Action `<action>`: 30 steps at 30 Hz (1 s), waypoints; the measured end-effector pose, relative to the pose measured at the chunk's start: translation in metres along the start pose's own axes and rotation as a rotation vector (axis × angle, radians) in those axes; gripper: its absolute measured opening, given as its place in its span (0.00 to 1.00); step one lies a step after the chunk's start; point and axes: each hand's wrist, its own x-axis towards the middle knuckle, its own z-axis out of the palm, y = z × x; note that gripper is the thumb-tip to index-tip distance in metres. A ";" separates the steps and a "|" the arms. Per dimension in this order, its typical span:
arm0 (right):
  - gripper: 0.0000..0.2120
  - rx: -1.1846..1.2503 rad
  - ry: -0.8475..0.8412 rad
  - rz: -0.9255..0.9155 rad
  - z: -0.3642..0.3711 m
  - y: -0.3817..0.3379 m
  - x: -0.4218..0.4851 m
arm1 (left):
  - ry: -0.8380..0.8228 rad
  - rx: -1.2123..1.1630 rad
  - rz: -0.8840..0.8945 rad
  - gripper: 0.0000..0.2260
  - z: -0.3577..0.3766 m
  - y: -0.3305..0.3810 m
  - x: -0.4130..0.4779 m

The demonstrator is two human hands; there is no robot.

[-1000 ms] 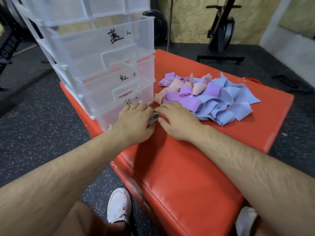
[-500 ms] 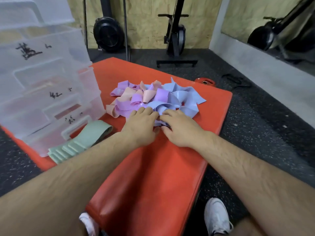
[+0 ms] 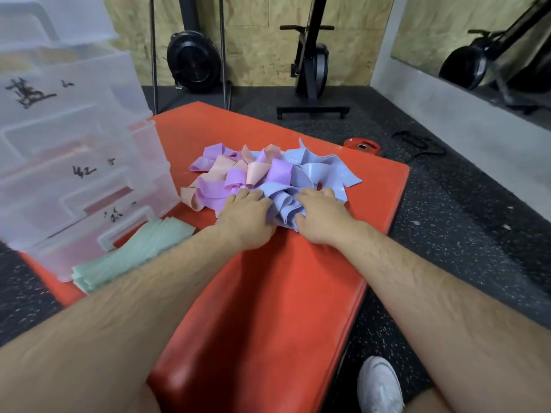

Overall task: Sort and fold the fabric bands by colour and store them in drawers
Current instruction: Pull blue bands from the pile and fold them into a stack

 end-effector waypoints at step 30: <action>0.06 0.187 0.192 0.003 -0.004 -0.014 0.005 | 0.006 -0.109 0.033 0.18 -0.014 -0.014 -0.012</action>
